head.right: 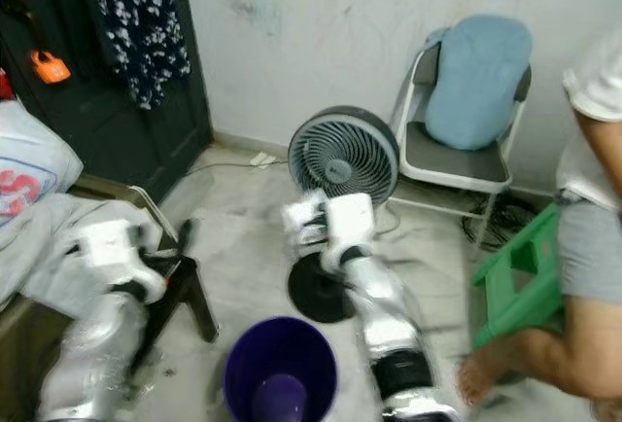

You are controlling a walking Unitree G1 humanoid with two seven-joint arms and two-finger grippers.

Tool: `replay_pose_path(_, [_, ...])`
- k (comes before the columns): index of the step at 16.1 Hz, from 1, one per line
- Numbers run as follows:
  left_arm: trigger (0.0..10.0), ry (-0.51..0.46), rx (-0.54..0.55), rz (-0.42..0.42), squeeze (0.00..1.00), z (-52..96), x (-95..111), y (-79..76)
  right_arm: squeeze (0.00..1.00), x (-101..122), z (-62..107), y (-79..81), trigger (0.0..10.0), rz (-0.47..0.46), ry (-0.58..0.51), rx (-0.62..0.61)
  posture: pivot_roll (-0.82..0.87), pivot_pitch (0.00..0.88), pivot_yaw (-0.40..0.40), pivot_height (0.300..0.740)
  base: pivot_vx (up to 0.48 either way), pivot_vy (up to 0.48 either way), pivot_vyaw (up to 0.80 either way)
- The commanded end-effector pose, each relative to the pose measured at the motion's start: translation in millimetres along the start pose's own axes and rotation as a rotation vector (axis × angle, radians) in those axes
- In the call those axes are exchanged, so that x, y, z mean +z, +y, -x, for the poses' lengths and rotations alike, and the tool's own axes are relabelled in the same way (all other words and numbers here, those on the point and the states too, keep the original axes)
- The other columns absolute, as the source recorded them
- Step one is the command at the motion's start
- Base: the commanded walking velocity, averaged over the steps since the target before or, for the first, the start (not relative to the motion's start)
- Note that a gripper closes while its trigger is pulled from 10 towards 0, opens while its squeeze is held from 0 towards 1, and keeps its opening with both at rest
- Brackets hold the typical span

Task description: Clean up the room

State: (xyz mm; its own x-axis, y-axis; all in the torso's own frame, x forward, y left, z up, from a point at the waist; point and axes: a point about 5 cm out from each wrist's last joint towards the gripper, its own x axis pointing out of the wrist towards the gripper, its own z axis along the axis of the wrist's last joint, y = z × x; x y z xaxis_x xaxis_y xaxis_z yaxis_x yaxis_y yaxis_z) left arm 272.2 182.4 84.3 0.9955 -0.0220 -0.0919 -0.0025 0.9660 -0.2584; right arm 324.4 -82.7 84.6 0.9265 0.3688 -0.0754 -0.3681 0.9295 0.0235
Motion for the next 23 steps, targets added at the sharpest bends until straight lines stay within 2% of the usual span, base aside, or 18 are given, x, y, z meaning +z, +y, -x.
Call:
replay_pose_path(1, [10.0, 0.004, -0.015, 0.013, 0.00, -1.7, -1, -6.1, 0.00, 2, 1.9, -10.2, 10.0, 0.013, -0.005, -0.025, -0.04, 0.023, -0.049, 0.740, 0.000, 0.000, 0.00])
replay_pose_path(4, [10.0, 0.008, -0.009, 0.012, 0.00, -2.1, -1, -6.3, 0.00, 2, 1.5, -10.7, 10.0, 0.018, -0.005, -0.022, -0.04, 0.025, -0.052, 0.740, 0.000, 0.000, 0.00])
replay_pose_path(8, [10.0, 0.020, -0.001, 0.006, 0.00, -2.1, -3, -5.3, 0.00, 2, 0.7, -9.3, 10.0, 0.033, -0.006, -0.021, -0.05, 0.029, -0.050, 0.740, 0.000, 0.000, 0.80])
replay_pose_path(11, [10.0, 0.057, 0.013, -0.019, 0.00, -0.5, -7, -1.3, 0.00, 0, -0.1, -6.7, 10.0, 0.033, 0.003, -0.016, -0.04, 0.035, -0.046, 0.740, 0.000, 0.000, 0.00])
replay_pose_path(13, [10.0, 0.103, -0.036, -0.066, 0.00, 1.3, -11, 0.1, 0.00, -4, -1.9, -0.8, 10.0, 0.037, 0.022, -0.008, -0.03, 0.039, -0.043, 0.740, 0.000, 0.000, 0.00])
replay_pose_path(14, [10.0, 0.119, -0.105, -0.108, 0.00, 3.0, -12, -2.6, 0.00, -8, -3.4, 3.0, 10.0, 0.037, 0.045, -0.008, -0.03, 0.042, -0.042, 0.740, 0.000, 0.000, 0.00])
replay_pose_path(15, [10.0, 0.157, -0.231, -0.177, 0.00, 10.7, -16, -6.8, 0.00, -17, -5.3, 9.5, 10.0, 0.041, 0.097, -0.019, -0.02, 0.051, -0.037, 0.740, 0.000, 0.000, 0.00])
replay_pose_path(17, [10.0, 0.220, -0.347, -0.240, 0.00, 25.4, -23, -7.5, 0.00, -32, -4.1, 14.6, 10.0, 0.023, 0.183, -0.049, 0.00, 0.066, -0.028, 0.740, 0.000, 0.000, 0.00])
replay_pose_path(21, [10.0, 0.264, -0.398, -0.299, 0.00, 52.7, -23, 6.6, 0.00, -58, 5.5, 5.2, 10.0, 0.055, 0.321, -0.157, 0.03, 0.104, -0.001, 0.740, 0.000, 0.000, 0.00])
replay_pose_path(23, [10.0, 0.292, -0.469, -0.346, 0.00, 73.0, -21, 15.5, 0.00, -77, 16.1, -3.3, 10.0, 0.064, 0.443, -0.233, 0.04, 0.123, 0.010, 0.740, 0.000, 0.000, 0.00])
